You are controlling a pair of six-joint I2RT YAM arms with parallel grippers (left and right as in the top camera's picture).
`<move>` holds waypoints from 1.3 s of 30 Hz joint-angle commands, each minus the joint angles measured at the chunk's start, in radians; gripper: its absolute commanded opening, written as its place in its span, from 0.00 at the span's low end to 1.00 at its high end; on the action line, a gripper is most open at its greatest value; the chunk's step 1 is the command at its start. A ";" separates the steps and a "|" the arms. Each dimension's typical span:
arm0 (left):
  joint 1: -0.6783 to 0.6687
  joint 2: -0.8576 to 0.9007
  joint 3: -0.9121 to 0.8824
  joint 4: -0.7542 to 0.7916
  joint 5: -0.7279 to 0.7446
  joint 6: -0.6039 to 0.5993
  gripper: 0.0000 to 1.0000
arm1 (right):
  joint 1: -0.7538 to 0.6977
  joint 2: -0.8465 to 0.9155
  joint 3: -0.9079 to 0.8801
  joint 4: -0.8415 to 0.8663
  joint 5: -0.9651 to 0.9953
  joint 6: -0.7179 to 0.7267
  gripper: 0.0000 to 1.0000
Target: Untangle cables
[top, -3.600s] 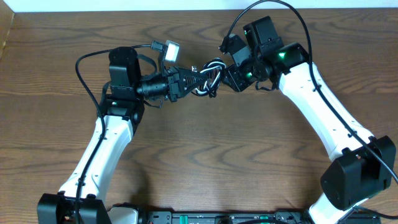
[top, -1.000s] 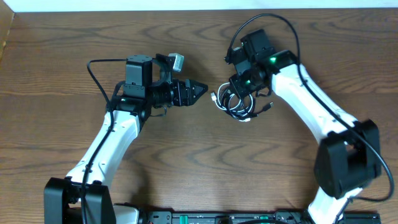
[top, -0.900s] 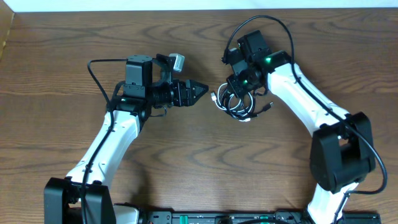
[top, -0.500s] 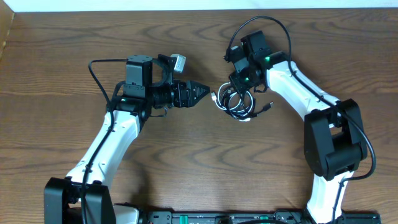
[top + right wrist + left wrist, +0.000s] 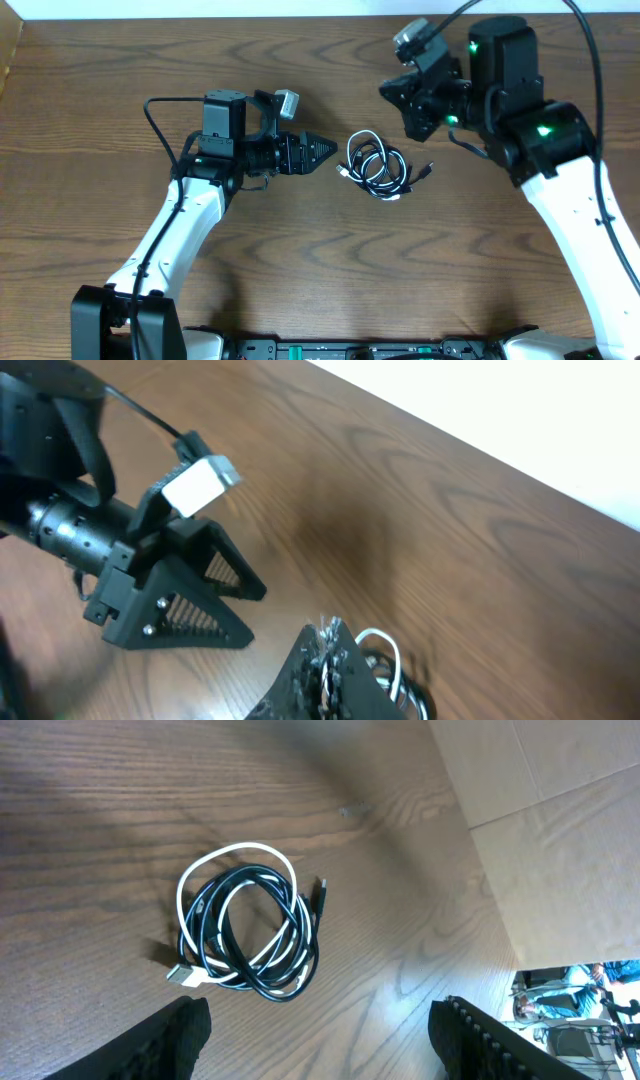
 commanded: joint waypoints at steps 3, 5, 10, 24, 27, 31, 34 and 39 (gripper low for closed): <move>0.000 0.005 0.002 0.008 0.015 0.036 0.74 | -0.006 0.108 -0.007 -0.116 0.225 0.045 0.27; 0.000 0.005 0.002 0.011 -0.019 0.037 0.74 | -0.006 0.179 -0.007 -0.115 0.247 0.094 0.34; 0.000 0.005 0.002 0.012 -0.022 0.040 0.74 | -0.005 0.335 -0.007 -0.093 0.242 0.102 0.36; 0.000 0.005 0.002 0.010 -0.005 0.039 0.74 | 0.001 0.550 -0.007 -0.040 0.064 0.039 0.37; 0.000 0.004 0.002 -0.012 -0.003 0.039 0.74 | 0.001 0.577 -0.007 -0.041 0.024 0.040 0.30; 0.000 0.004 0.002 -0.019 -0.003 0.039 0.74 | 0.007 0.597 -0.008 -0.042 -0.037 0.040 0.01; 0.000 0.004 0.002 -0.019 -0.003 0.039 0.74 | 0.010 0.597 -0.008 -0.048 -0.119 0.023 0.01; 0.000 0.004 0.002 -0.019 -0.003 0.039 0.74 | -0.013 0.548 -0.008 -0.043 -0.640 -0.241 0.01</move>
